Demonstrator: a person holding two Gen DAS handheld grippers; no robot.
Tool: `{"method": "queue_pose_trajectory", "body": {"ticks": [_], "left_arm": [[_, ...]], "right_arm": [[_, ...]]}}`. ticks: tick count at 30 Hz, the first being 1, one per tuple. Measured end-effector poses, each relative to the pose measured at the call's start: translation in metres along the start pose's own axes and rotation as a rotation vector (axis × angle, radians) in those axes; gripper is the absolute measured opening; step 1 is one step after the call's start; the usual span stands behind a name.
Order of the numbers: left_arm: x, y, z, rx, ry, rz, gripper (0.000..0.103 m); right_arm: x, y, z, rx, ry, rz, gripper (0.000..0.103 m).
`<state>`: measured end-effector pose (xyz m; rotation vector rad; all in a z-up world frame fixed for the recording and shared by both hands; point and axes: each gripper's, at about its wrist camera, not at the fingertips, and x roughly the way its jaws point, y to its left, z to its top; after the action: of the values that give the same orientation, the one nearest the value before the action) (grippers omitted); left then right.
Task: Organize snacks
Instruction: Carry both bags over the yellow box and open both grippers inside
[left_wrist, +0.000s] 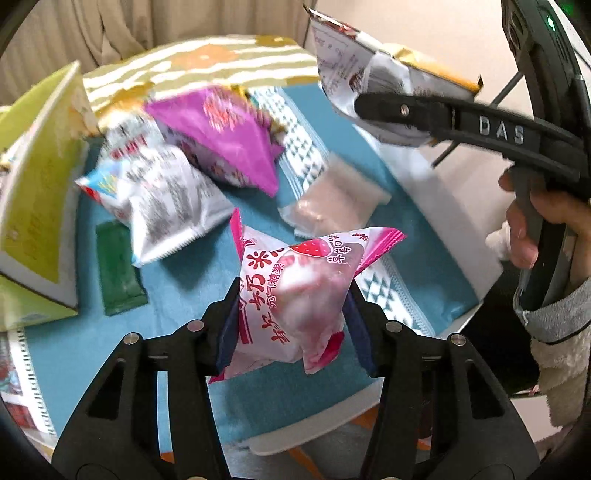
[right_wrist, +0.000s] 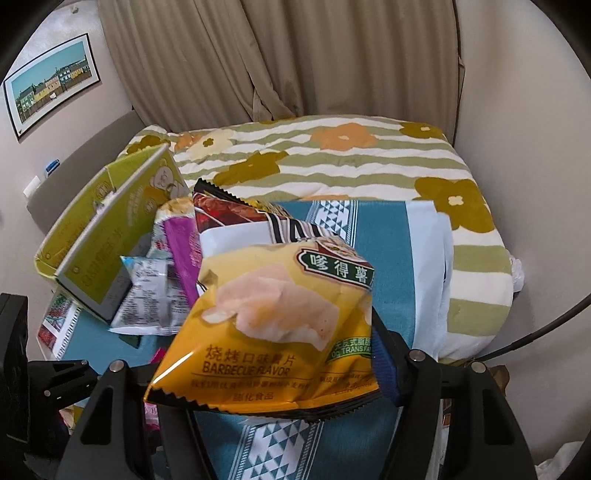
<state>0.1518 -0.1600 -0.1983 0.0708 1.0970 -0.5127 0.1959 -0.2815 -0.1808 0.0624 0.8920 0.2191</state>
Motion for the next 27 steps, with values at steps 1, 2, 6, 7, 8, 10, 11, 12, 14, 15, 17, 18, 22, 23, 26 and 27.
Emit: {"method": "queue_pose_trajectory", "body": {"ticks": [1,2,6,7,8,10,11,12,14,15,17,18,22,23,26,27], "left_arm": [[-0.009,0.0,0.003,0.0,-0.012,0.005,0.048],[-0.017,0.0,0.004,-0.001,-0.025,0.01,0.048],[-0.061,0.014,0.018,-0.029,-0.094,0.021,0.048],[-0.067,0.014,0.021,-0.036,-0.105,0.023,0.048],[-0.075,0.019,0.024,-0.045,-0.119,0.03,0.048],[-0.091,0.035,0.031,-0.06,-0.147,0.05,0.048],[-0.098,0.042,0.033,-0.066,-0.157,0.057,0.048],[-0.108,0.053,0.036,-0.076,-0.171,0.066,0.048],[-0.117,0.068,0.042,-0.089,-0.186,0.085,0.048],[-0.126,0.082,0.043,-0.099,-0.197,0.102,0.048],[-0.134,0.104,0.045,-0.118,-0.207,0.122,0.048],[-0.141,0.119,0.046,-0.132,-0.213,0.131,0.048],[-0.157,0.171,0.049,-0.171,-0.218,0.165,0.048],[-0.161,0.186,0.05,-0.18,-0.219,0.174,0.048],[-0.167,0.225,0.053,-0.203,-0.217,0.208,0.048],[-0.168,0.239,0.053,-0.21,-0.215,0.216,0.048]], "right_arm": [[-0.006,0.003,0.003,-0.004,-0.007,0.003,0.063],[-0.013,0.006,0.006,-0.007,-0.012,0.007,0.063],[-0.037,0.02,0.021,-0.023,-0.038,0.018,0.063],[-0.043,0.025,0.025,-0.027,-0.044,0.021,0.063],[-0.047,0.03,0.028,-0.031,-0.049,0.023,0.063],[-0.057,0.042,0.037,-0.042,-0.063,0.034,0.063],[-0.059,0.048,0.041,-0.046,-0.066,0.04,0.063],[-0.062,0.057,0.047,-0.054,-0.074,0.048,0.063],[-0.065,0.072,0.054,-0.064,-0.084,0.061,0.063],[-0.064,0.083,0.06,-0.07,-0.092,0.072,0.063],[-0.061,0.1,0.068,-0.08,-0.099,0.09,0.063],[-0.058,0.114,0.074,-0.086,-0.104,0.103,0.063],[-0.039,0.158,0.092,-0.109,-0.105,0.143,0.063],[-0.034,0.168,0.096,-0.112,-0.103,0.153,0.063],[-0.015,0.203,0.11,-0.117,-0.102,0.185,0.063],[-0.009,0.214,0.114,-0.115,-0.101,0.195,0.063]]}}
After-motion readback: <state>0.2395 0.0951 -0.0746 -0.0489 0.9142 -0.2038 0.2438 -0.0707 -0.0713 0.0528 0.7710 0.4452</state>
